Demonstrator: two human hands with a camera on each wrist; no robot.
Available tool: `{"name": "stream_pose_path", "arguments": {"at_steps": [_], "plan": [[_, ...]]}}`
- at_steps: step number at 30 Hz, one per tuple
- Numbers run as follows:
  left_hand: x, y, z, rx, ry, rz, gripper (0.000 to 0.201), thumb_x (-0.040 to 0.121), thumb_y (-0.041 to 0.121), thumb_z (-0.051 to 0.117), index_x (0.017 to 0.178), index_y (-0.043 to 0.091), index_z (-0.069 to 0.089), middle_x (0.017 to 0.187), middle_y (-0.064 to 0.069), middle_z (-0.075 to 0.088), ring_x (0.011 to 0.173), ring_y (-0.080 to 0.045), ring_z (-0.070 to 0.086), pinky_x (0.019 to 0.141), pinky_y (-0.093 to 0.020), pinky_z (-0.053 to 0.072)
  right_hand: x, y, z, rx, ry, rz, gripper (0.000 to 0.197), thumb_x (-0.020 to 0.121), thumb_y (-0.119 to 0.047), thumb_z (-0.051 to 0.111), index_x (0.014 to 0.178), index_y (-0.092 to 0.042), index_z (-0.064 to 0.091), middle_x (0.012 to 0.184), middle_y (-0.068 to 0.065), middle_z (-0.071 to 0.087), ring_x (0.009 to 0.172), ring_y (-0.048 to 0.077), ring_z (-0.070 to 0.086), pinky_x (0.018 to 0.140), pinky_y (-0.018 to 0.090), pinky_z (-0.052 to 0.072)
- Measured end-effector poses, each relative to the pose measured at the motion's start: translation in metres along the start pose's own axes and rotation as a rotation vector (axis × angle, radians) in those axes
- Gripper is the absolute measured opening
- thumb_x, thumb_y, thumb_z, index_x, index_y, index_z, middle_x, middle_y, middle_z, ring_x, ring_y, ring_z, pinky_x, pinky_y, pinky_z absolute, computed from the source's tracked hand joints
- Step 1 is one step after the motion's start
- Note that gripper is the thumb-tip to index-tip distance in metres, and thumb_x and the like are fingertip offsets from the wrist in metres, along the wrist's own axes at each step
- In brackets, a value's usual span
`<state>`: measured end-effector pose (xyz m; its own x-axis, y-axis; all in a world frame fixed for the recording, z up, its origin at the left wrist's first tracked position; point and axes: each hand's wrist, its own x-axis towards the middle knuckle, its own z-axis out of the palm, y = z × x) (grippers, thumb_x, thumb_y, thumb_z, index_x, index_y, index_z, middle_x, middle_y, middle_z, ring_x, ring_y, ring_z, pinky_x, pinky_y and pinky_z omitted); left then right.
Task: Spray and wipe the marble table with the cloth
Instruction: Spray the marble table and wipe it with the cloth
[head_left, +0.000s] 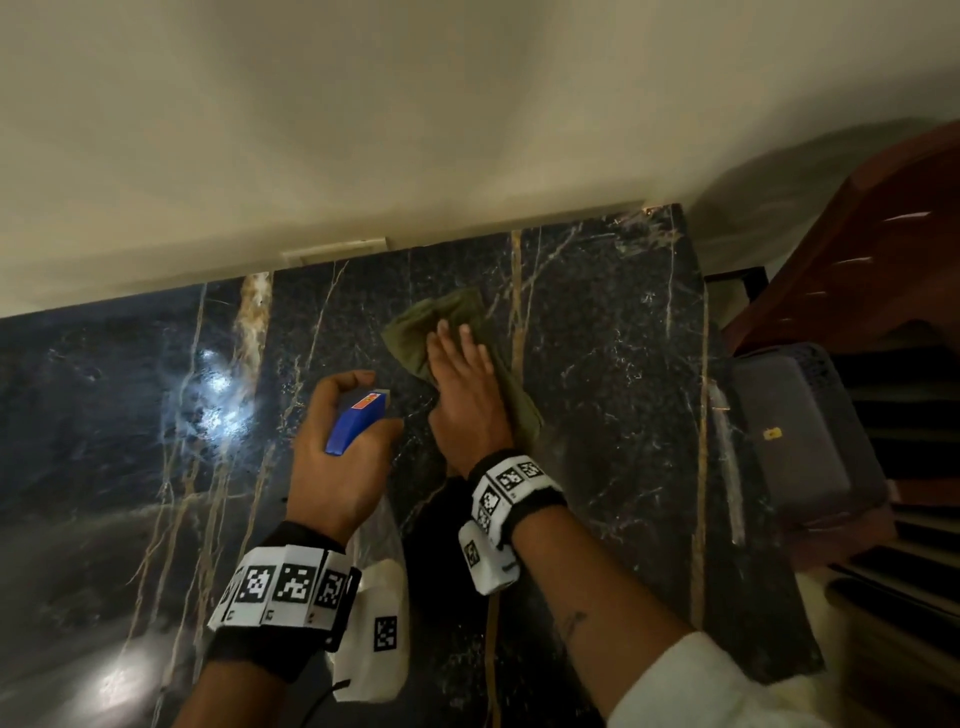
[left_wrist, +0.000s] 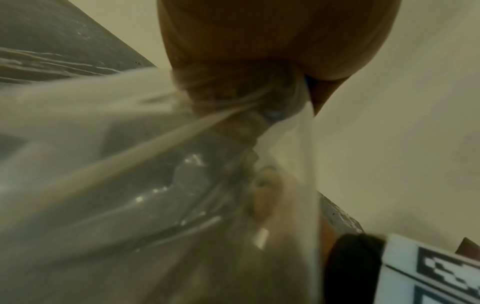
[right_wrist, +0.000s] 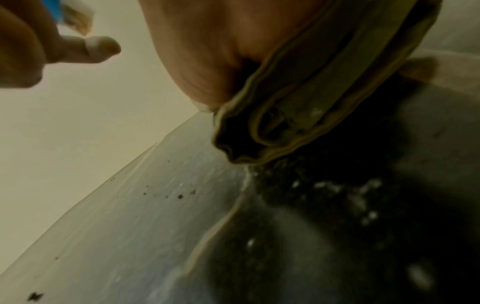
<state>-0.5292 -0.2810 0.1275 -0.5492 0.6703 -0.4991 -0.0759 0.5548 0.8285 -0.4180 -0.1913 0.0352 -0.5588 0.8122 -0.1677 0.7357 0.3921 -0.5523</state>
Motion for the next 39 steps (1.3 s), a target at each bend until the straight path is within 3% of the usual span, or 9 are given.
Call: {"name": "stream_pose_path", "arguments": {"at_steps": [3,7,10,16,20,23,28,34,39], "plan": [[0.006,0.001,0.003,-0.007,-0.013,0.003,0.039,0.077,0.014,0.069,0.112,0.029,0.061,0.076,-0.003,0.059,0.06,-0.018,0.055,0.06,-0.036,0.044,0.012,0.03,-0.024,-0.066,0.041,0.015,0.08,0.083,-0.001,0.054,0.157,-0.011,0.022,0.166,0.004,0.014,0.153,0.025,0.005,0.125,0.042,0.006],[0.011,-0.001,0.0,-0.02,-0.004,0.009,0.04,0.079,0.006,0.068,0.115,0.022,0.061,0.069,-0.002,0.058,0.052,-0.013,0.053,0.051,-0.031,0.044,0.053,0.071,-0.063,-0.051,0.237,0.361,0.071,0.093,-0.005,0.052,0.156,-0.009,0.02,0.165,0.009,0.014,0.153,0.032,0.006,0.124,0.046,0.008],[0.016,-0.008,-0.002,-0.004,0.019,0.008,0.038,0.085,-0.003,0.066,0.115,0.021,0.062,0.068,-0.001,0.059,0.054,-0.017,0.053,0.054,-0.032,0.044,0.073,0.07,-0.07,-0.048,0.223,0.446,0.067,0.096,-0.011,0.049,0.156,-0.007,0.02,0.166,0.009,0.011,0.152,0.033,0.004,0.124,0.047,0.007],[0.021,-0.004,0.007,0.0,0.019,-0.011,0.037,0.082,0.006,0.067,0.115,0.021,0.062,0.064,-0.002,0.057,0.053,-0.017,0.052,0.054,-0.034,0.044,0.067,0.017,-0.029,-0.131,0.05,0.116,0.078,0.088,-0.01,0.058,0.157,-0.011,0.02,0.166,0.007,0.008,0.153,0.03,0.002,0.125,0.044,0.004],[0.026,0.004,0.014,-0.025,0.014,-0.012,0.04,0.078,0.005,0.065,0.115,0.02,0.061,0.06,-0.002,0.056,0.048,-0.017,0.051,0.05,-0.032,0.043,0.074,0.032,-0.039,-0.146,-0.035,-0.028,0.08,0.088,-0.006,0.057,0.158,-0.013,0.018,0.167,0.004,0.008,0.153,0.026,0.003,0.125,0.04,0.004],[0.03,0.011,0.015,-0.038,0.01,-0.008,0.038,0.084,-0.002,0.064,0.116,0.017,0.06,0.063,-0.004,0.055,0.049,-0.018,0.05,0.051,-0.033,0.043,0.082,0.064,-0.059,-0.169,0.061,0.074,0.08,0.088,-0.007,0.06,0.157,-0.013,0.02,0.166,0.005,0.013,0.152,0.03,0.011,0.125,0.041,0.01],[0.033,0.016,0.01,-0.048,0.015,-0.013,0.046,0.071,0.016,0.064,0.116,0.021,0.061,0.068,-0.002,0.058,0.054,-0.02,0.052,0.052,-0.033,0.043,0.099,0.061,-0.064,-0.139,0.175,0.355,0.072,0.094,-0.012,0.055,0.156,-0.01,0.019,0.166,0.008,0.01,0.152,0.033,0.004,0.124,0.046,0.005],[0.03,0.016,0.022,-0.068,0.009,-0.024,0.034,0.072,0.015,0.064,0.101,0.033,0.061,0.06,-0.001,0.055,0.05,-0.019,0.048,0.051,-0.033,0.041,0.086,0.021,-0.036,-0.157,-0.005,0.035,0.075,0.089,-0.006,0.052,0.157,-0.012,0.021,0.166,0.005,0.01,0.153,0.029,0.004,0.124,0.045,0.006],[0.028,0.023,0.032,-0.07,-0.015,-0.024,0.036,0.083,0.002,0.066,0.113,0.022,0.061,0.059,-0.004,0.054,0.046,-0.016,0.049,0.046,-0.031,0.042,0.09,0.055,-0.063,-0.172,-0.032,-0.01,0.076,0.09,-0.005,0.057,0.157,-0.014,0.021,0.166,0.001,0.011,0.153,0.027,0.005,0.125,0.041,0.005]]}}
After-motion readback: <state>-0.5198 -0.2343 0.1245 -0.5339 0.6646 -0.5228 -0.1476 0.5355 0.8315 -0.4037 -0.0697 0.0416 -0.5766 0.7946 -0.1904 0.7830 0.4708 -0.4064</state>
